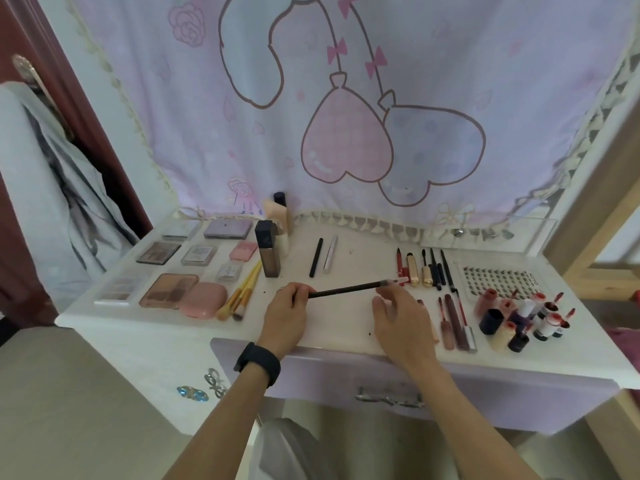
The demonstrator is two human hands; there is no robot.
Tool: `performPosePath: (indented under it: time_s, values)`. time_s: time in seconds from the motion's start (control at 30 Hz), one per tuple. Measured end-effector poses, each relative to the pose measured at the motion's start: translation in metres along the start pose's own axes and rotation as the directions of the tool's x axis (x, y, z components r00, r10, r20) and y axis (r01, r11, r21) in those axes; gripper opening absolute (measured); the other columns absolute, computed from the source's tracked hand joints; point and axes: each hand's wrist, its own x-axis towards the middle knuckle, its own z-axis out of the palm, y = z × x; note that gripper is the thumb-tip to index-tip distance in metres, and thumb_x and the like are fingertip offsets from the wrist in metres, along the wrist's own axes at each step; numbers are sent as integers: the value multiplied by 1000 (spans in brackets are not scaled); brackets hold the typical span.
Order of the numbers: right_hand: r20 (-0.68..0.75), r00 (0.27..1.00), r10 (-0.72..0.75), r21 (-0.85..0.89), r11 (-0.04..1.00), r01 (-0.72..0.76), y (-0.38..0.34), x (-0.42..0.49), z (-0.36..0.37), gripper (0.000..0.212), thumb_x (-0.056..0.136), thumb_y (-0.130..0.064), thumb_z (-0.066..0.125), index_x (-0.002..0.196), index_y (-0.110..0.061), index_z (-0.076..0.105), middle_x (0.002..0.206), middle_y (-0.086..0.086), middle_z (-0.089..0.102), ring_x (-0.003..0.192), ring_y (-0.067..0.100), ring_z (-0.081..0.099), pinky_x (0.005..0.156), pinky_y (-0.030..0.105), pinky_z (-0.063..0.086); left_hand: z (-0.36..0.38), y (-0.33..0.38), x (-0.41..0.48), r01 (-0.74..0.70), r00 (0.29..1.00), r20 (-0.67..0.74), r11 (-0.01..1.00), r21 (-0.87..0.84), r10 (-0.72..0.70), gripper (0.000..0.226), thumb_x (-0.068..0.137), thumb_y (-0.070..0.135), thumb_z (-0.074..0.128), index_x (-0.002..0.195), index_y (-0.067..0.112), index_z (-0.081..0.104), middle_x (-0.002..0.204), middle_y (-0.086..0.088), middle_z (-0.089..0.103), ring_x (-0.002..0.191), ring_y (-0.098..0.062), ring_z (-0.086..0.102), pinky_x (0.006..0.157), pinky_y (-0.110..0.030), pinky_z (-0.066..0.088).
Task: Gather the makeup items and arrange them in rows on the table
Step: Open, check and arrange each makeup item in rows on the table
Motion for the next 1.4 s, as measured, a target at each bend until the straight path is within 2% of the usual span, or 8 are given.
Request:
performPosePath:
  time_s: [0.13,0.4,0.5,0.67,0.9,1.13,1.27,1.4]
  values:
    - [-25,999,40,298,954,-31,-6,-3,-13,31,94,-12,69,120,-27,59,101,-20,68,92,-7,65,81,10,52,-2,-1,-2,0,1000,4,1000,-16,0,25,106,24,40,91,30,60,92,3,56,82,-12,52,74,-26,39]
    - [-23,989,148,510,852,-116,-26,-5,-34,15,104,-24,54,99,-18,67,76,-5,72,61,6,60,59,21,51,2,11,-12,-155,978,-105,969,193,178,22,105,25,43,98,21,64,94,1,60,88,-18,53,77,-28,42]
    - [42,976,212,618,762,-192,-26,-9,-44,19,105,-19,52,100,-11,68,72,-2,71,58,8,57,54,21,50,8,27,-27,-412,853,-83,762,500,516,30,99,42,43,100,24,68,93,9,66,92,-16,56,82,-35,39]
    - [177,970,165,694,678,-242,-23,-25,-55,22,104,-21,54,102,-8,71,75,5,70,60,14,57,57,22,51,23,52,-38,-607,640,150,375,701,754,30,100,46,43,98,29,68,83,11,66,83,-15,60,90,-40,37]
    - [227,963,144,419,879,-230,-18,-35,-84,49,95,-61,51,64,-23,54,58,1,40,50,15,37,47,26,33,27,64,-40,-754,501,283,252,607,818,38,102,41,37,96,18,67,75,2,53,59,-13,38,48,-23,32]
    - [404,889,216,470,784,-405,-27,-45,-106,59,91,-63,54,45,-28,42,48,-6,32,43,13,28,42,21,27,17,77,-49,-807,346,401,51,588,848,33,103,34,44,87,15,67,72,-2,54,54,-18,44,39,-27,30]
    - [347,928,135,455,841,-293,-27,-70,-110,62,94,-66,52,47,-27,44,47,-6,34,42,10,30,43,16,30,12,79,-67,-864,394,455,152,480,799,34,105,36,36,86,18,57,63,3,49,44,-15,38,34,-23,23]
    - [167,970,178,527,816,-240,-9,-82,-132,59,96,-60,52,47,-29,44,47,-9,31,41,8,28,42,17,28,3,59,-72,-739,670,444,588,328,595,30,103,49,28,81,30,38,54,13,39,43,-9,32,43,-20,26]
